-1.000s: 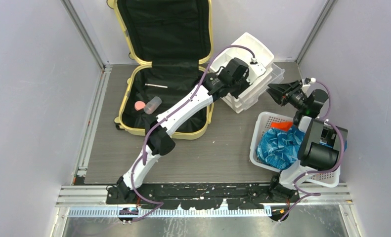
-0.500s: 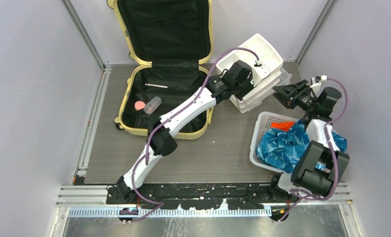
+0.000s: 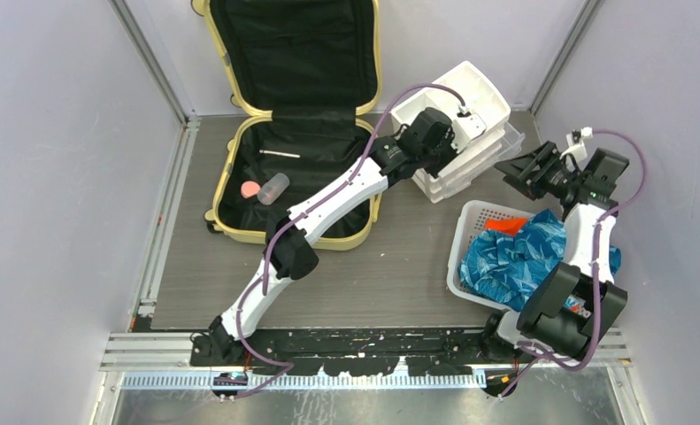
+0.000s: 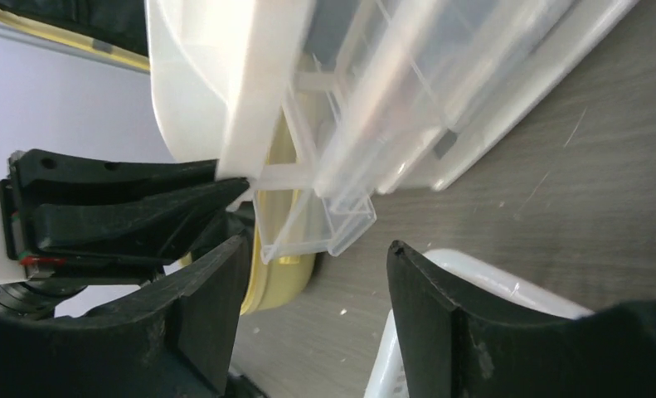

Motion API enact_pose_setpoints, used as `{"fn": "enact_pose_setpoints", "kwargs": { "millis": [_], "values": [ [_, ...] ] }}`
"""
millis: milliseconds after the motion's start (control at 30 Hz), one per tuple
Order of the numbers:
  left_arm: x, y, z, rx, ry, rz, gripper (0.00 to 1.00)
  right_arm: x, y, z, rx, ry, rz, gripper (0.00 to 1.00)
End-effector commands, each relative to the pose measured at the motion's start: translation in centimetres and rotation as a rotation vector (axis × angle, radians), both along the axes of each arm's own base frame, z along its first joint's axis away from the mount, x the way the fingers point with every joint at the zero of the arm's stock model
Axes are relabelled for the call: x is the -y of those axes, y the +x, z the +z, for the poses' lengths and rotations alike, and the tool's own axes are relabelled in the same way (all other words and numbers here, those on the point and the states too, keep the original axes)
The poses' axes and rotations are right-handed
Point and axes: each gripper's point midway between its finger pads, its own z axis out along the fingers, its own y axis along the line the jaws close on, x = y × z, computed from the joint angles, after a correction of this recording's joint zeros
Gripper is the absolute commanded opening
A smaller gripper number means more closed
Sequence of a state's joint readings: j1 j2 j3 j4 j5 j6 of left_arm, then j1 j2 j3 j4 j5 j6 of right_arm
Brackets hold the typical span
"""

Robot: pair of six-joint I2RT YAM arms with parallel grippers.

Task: Open, take out, and arrange the luggage
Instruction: Place the storage box at the corner of the board.

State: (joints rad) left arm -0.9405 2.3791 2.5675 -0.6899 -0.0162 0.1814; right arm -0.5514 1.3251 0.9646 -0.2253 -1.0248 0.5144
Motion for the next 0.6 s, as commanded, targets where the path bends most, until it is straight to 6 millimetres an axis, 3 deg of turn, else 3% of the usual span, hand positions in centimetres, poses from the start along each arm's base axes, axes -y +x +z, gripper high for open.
{"fn": "enact_pose_setpoints", "kwargs": {
  "millis": [0, 167, 400, 567],
  "values": [
    [2.3, 0.4, 6.0, 0.087, -0.197, -0.028, 0.15, 1.5, -0.6, 3.4, 0.074, -0.321, -0.005, 0.70],
    [2.9, 0.4, 5.6, 0.066, -0.222, -0.029, 0.15, 2.3, 1.7, 3.5, -0.045, -0.509, -0.070, 0.81],
    [3.2, 0.7, 5.2, 0.051, -0.244, -0.025, 0.15, 3.3, 5.8, 2.4, -0.167, -0.669, -0.220, 0.83],
    [3.0, 0.8, 4.9, 0.037, -0.243, -0.027, 0.15, 2.6, 5.5, 0.6, -0.196, -0.754, -0.161, 0.76]
  ]
}}
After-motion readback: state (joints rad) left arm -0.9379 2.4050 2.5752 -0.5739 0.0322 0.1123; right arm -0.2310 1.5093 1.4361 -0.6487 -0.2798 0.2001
